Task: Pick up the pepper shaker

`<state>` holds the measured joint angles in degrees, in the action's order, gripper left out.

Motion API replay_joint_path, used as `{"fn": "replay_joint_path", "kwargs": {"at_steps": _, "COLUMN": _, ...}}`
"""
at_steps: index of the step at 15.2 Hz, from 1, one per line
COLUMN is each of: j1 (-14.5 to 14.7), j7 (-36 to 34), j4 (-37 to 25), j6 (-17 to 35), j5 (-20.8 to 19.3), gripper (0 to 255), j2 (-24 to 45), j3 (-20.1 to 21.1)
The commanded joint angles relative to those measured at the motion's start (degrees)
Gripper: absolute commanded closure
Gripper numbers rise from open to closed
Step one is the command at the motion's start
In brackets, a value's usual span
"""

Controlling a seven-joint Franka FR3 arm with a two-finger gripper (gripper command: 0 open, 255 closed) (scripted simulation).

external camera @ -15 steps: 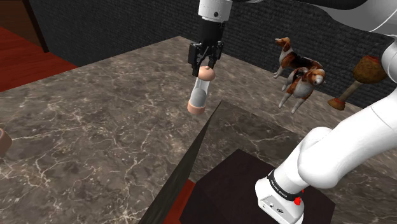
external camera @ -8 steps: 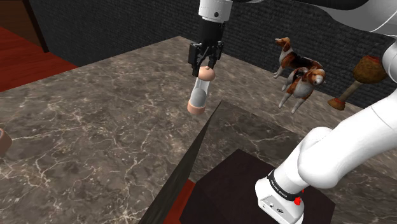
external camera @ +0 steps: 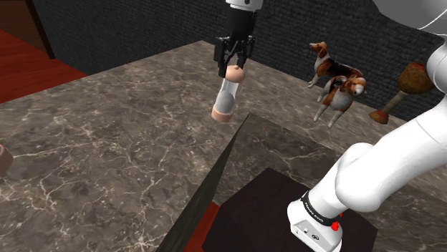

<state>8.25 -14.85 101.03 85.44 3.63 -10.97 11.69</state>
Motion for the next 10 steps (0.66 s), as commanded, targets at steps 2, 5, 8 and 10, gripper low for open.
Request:
{"fn": "replay_joint_path", "kwargs": {"at_steps": 2, "j1": 0.0, "j7": -0.2, "j4": -3.3, "j6": -2.5, "j5": -0.1, "gripper": 255, "j2": 0.8, "j3": 0.0}}
{"fn": "replay_joint_path", "kwargs": {"at_steps": 5, "j1": 0.0, "j7": -0.3, "j4": -6.5, "j6": -4.9, "j5": -0.3, "gripper": 255, "j2": 1.6, "j3": 0.0}}
{"fn": "replay_joint_path", "kwargs": {"at_steps": 8, "j1": 0.0, "j7": -0.6, "j4": -10.0, "j6": -7.5, "j5": -0.4, "gripper": 255, "j2": 2.6, "j3": 0.1}}
{"fn": "replay_joint_path", "kwargs": {"at_steps": 10, "j1": 0.0, "j7": -0.6, "j4": -10.1, "j6": -7.6, "j5": -0.4, "gripper": 255, "j2": 2.6, "j3": 0.1}}
